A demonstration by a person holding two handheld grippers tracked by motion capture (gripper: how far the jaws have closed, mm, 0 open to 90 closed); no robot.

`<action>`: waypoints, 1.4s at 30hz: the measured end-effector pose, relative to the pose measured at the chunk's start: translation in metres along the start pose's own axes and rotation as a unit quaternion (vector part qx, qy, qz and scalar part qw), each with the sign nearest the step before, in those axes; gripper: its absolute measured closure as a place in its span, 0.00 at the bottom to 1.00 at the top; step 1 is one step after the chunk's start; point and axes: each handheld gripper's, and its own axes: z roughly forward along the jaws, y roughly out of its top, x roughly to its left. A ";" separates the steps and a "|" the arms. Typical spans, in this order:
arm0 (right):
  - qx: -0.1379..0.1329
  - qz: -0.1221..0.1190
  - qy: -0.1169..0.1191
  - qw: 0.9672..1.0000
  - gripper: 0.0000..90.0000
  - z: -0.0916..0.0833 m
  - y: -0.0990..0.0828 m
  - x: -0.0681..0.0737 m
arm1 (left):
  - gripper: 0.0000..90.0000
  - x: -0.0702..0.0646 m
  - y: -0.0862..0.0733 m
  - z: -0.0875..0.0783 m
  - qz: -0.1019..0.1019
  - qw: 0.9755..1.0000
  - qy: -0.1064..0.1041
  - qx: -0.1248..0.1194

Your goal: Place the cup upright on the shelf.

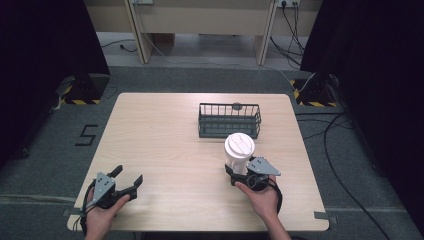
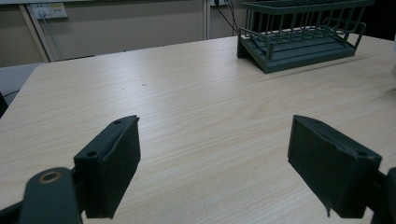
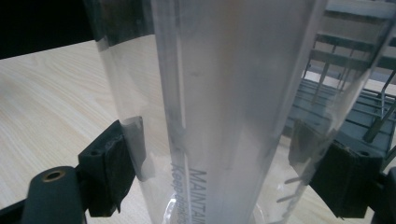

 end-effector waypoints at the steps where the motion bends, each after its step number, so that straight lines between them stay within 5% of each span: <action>1: 0.000 0.001 -0.001 1.000 0.21 0.000 0.001 0.000 | 0.18 0.000 0.000 0.000 0.000 1.000 0.000 0.000; 42: -0.005 0.004 -0.022 1.000 0.21 0.020 0.030 -0.020 | 0.18 0.000 0.000 0.000 -0.003 1.000 0.000 -0.001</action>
